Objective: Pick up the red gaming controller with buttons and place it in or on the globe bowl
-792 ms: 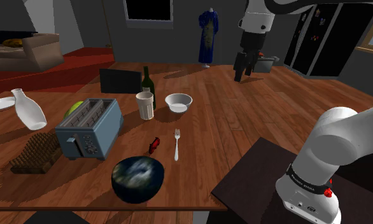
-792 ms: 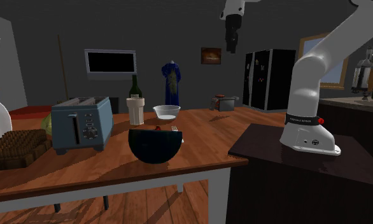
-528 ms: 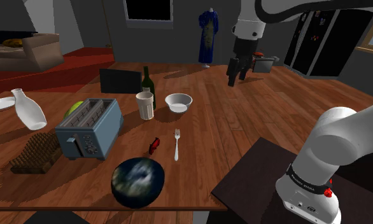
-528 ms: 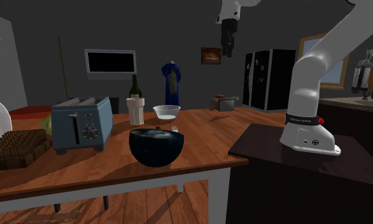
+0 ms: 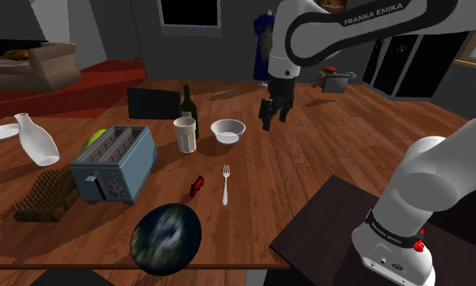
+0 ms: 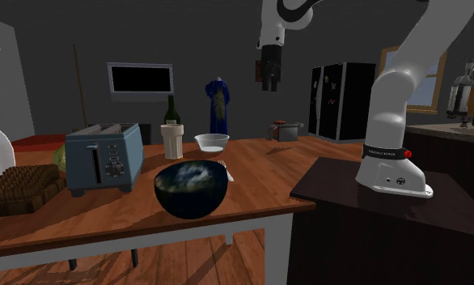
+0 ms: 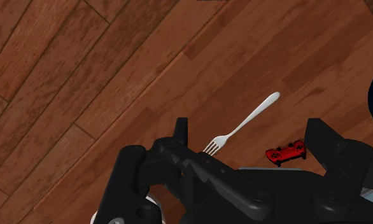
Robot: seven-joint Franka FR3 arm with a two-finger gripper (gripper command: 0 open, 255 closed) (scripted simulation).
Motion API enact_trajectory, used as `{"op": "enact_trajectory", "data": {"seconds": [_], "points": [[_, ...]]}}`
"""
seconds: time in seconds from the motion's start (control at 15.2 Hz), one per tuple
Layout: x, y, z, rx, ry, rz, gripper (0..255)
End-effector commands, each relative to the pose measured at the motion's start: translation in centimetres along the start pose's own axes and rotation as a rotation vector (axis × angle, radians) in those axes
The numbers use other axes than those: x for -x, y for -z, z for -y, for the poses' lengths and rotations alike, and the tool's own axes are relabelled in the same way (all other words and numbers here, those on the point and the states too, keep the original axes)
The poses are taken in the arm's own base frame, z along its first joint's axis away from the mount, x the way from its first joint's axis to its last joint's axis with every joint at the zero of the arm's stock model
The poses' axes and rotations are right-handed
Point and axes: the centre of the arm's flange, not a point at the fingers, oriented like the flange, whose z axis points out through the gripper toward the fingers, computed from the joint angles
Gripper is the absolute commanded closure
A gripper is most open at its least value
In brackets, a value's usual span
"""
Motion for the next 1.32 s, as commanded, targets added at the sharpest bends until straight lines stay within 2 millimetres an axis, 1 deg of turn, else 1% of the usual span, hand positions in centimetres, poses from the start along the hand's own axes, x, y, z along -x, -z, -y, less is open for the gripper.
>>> {"op": "enact_trajectory", "data": {"seconds": [0.0,1.25], "points": [[-1.2,-1.7,1.4,-0.003,-0.010,0.001,0],[-14.9,-19.7,12.5,-0.021,-0.097,0.029,0]]}}
